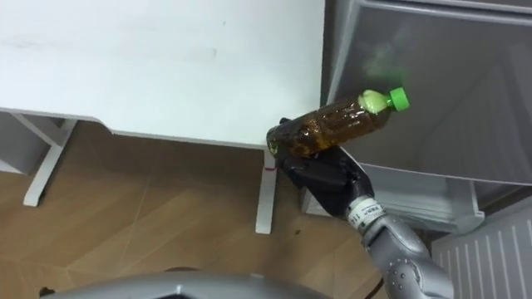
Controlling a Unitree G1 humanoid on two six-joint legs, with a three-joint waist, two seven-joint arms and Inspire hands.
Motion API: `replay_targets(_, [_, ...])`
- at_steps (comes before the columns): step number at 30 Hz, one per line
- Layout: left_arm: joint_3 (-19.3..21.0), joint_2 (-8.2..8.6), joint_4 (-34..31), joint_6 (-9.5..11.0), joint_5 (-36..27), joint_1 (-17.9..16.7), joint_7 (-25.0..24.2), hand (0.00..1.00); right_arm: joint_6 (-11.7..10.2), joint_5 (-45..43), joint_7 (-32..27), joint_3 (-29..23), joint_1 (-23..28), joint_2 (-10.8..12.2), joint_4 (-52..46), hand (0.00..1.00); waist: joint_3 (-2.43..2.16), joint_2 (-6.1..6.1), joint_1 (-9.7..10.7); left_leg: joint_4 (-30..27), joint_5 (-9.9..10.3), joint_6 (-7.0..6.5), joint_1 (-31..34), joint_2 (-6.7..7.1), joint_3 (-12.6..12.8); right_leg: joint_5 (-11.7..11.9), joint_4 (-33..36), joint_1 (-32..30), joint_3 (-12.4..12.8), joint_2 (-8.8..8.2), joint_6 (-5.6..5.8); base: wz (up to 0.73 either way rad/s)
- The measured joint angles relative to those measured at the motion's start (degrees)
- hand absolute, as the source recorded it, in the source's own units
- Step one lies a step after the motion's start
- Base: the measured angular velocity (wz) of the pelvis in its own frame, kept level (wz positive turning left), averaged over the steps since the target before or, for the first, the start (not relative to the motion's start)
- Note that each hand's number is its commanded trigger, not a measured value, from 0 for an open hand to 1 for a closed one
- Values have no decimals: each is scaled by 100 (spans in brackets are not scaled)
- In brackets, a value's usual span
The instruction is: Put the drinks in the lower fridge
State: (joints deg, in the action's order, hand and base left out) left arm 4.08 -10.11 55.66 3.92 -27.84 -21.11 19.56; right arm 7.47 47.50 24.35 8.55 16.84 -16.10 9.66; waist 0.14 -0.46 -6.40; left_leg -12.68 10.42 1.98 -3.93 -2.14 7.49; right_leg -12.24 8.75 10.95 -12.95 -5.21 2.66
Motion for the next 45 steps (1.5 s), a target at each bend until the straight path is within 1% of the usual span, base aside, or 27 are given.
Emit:
replay_targets(3, [-32, 0, 278, -102, -10, -21, -212, 0, 13, 18, -25, -111, -1, 27, 0, 100, 1, 5, 70, 10, 6, -6, -21, 0, 24, 2, 2, 15, 22, -2, 4, -3])
replay_targets(5, [-95, 4, 448, -178, 3, -25, -411, 0, 13, 25, -39, -228, -3, 58, 1, 100, 4, 15, 153, 13, 6, -6, -35, -1, 29, 2, 3, 34, 31, -1, 4, 0])
replay_targets(7, [-104, 7, 476, -274, 56, -19, -533, 0, 12, 25, -50, -336, -3, 64, 1, 100, 5, 32, 193, 14, 12, -5, -68, -4, 43, 2, 3, 56, 50, 0, 4, -2])
replay_targets(8, [-119, 7, 472, -316, 91, 32, -579, 0, 11, 25, -60, -381, -2, 61, 2, 100, 13, 45, 230, -1, 24, -7, -73, -6, 42, 2, -8, 90, 41, 0, 5, 0])
replay_targets(9, [-145, 6, 471, -331, 102, 33, -607, 0, 11, 25, -69, -390, -3, 61, 2, 100, 13, 47, 259, -8, 27, -8, -74, -6, 41, 1, -8, 96, 37, 0, 6, 0])
replay_targets(11, [-292, 4, 455, -412, 116, 54, -684, 0, 11, 99, -139, -394, -2, 76, 8, 100, 22, 72, 323, -16, 28, -9, -63, -6, 42, -1, -13, 87, 38, -1, 9, 0])
replay_targets(15, [-409, 2, 434, -438, 143, 114, -774, 0, 11, 195, -266, -394, -2, 87, 121, 100, 36, 93, 436, -15, 27, -9, -69, -6, 42, -1, -12, 87, 36, -1, 9, 0])
replay_targets(18, [-492, 0, 401, -504, 145, 135, -822, 0, 11, 319, -378, -397, 0, 71, 259, 100, 18, 104, 503, -14, 27, -8, -75, -6, 43, -1, -12, 78, 25, -1, 9, 0])
replay_targets(21, [-489, -3, 391, -521, 312, 156, -919, 0, 18, 476, -382, -393, 23, 32, 324, 100, 18, 120, 526, 4, 26, -7, -73, -6, 43, -4, -13, 71, 25, -1, 12, 0])
replay_targets(24, [-445, -5, 397, -538, 541, 145, -996, 0, 18, 476, -396, -393, 25, 14, 331, 100, 15, 91, 518, 1, 26, -7, -72, -4, 45, -4, -13, 64, 35, -2, 12, 0])
replay_targets(25, [-432, -12, 396, -546, 633, 127, -1023, 0, 18, 495, -421, -394, 26, 14, 347, 100, 11, 78, 544, -3, 27, -7, -64, -3, 47, -4, -13, 58, 38, -2, 12, 0])
replay_targets(27, [-429, -18, 391, -599, 765, 100, -1023, 0, 19, 588, -470, -394, 26, 14, 408, 100, 6, 68, 546, -8, 27, -8, -50, -3, 47, -4, -10, 45, 40, -2, 13, 0])
replay_targets(29, [-430, -17, 391, -653, 869, 70, -1023, 0, 19, 758, -566, -394, 26, 14, 484, 100, -1, 70, 560, -21, 26, -9, 12, -4, 46, -4, -6, -3, 44, -2, 12, 0])
replay_targets(34, [-411, -17, 391, -661, 1255, -2, -1032, 0, 19, 923, -670, -408, 26, -7, 624, 100, -6, 89, 574, -29, 26, -9, 31, -4, 47, -4, -7, -9, 58, -1, 12, 0])
replay_targets(36, [-402, -17, 366, -669, 1337, 0, -1074, 0, 19, 995, -665, -409, 25, -14, 664, 100, -13, 107, 572, -36, 26, -9, 38, -4, 47, -4, -6, -24, 56, -2, 12, 0])
replay_targets(37, [-388, -17, 326, -670, 1418, 1, -1138, 0, 18, 1101, -647, -409, 24, -12, 713, 100, -33, 121, 564, -49, 26, -10, 61, -7, 47, -4, 4, -68, 57, -2, 12, 0])
replay_targets(39, [-363, -18, 218, -672, 1494, 2, -1182, 0, 15, 1218, -626, -436, 16, -15, 837, 100, -45, 132, 535, -82, 25, -10, 132, -10, 43, -2, 16, -119, 44, -2, 10, 0])
replay_targets(41, [-361, -39, 152, -659, 1497, 39, -1255, 0, 9, 1439, -621, -490, -26, -32, 1148, 100, -51, 128, 459, -97, 24, -12, 203, -13, 40, -2, 41, -195, 35, -4, 10, 0])
replay_targets(45, [-357, -38, 164, -663, 1497, 63, -1326, 0, 9, 1797, -622, -551, -274, -55, 1808, 100, -49, 132, 445, -229, 30, -23, 441, -22, 27, -7, 146, -414, 19, -19, 14, 0])
